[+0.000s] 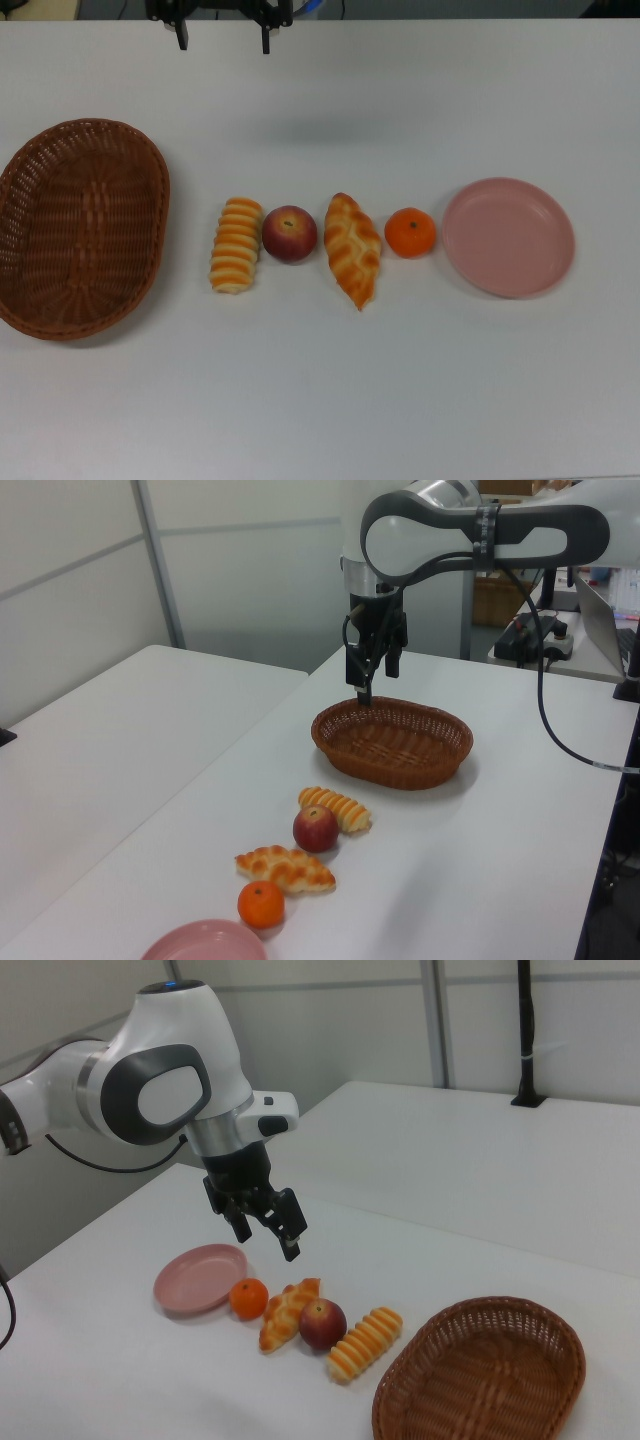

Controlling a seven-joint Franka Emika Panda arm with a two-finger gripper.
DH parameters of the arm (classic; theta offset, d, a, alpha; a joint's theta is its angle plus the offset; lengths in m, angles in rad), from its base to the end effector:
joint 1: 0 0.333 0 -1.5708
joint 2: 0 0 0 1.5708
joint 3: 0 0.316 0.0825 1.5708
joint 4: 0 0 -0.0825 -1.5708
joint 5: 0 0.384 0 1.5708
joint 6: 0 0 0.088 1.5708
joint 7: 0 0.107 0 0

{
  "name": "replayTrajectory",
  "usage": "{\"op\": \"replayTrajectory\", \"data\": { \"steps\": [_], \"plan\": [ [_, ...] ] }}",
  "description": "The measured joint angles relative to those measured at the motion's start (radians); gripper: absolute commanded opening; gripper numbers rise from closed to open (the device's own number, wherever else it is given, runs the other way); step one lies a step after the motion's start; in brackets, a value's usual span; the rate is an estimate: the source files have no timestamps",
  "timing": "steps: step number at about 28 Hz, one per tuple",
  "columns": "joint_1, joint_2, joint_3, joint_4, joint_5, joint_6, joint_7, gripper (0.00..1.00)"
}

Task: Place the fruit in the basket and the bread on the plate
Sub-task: 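Move the gripper from above the basket down to the tangerine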

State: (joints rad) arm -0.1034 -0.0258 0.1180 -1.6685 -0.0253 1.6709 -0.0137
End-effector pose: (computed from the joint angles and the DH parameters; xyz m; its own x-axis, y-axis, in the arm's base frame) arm 0.5543 0.0064 0.6012 0.9991 0.0309 0.0276 0.0301 -0.9991 0.0286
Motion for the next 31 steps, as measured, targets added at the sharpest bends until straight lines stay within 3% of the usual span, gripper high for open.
{"op": "replayTrajectory", "data": {
  "steps": [7,16,25,31],
  "plan": [
    [0.033,0.051,0.004,-0.003,-0.042,-0.003,-0.001,1.00],
    [0.112,0.150,0.011,0.001,-0.043,0.078,0.011,1.00],
    [0.216,0.277,0.013,0.001,-0.044,0.230,0.125,1.00],
    [0.239,0.319,0.013,0.004,-0.044,0.268,0.130,1.00]
  ]
}}
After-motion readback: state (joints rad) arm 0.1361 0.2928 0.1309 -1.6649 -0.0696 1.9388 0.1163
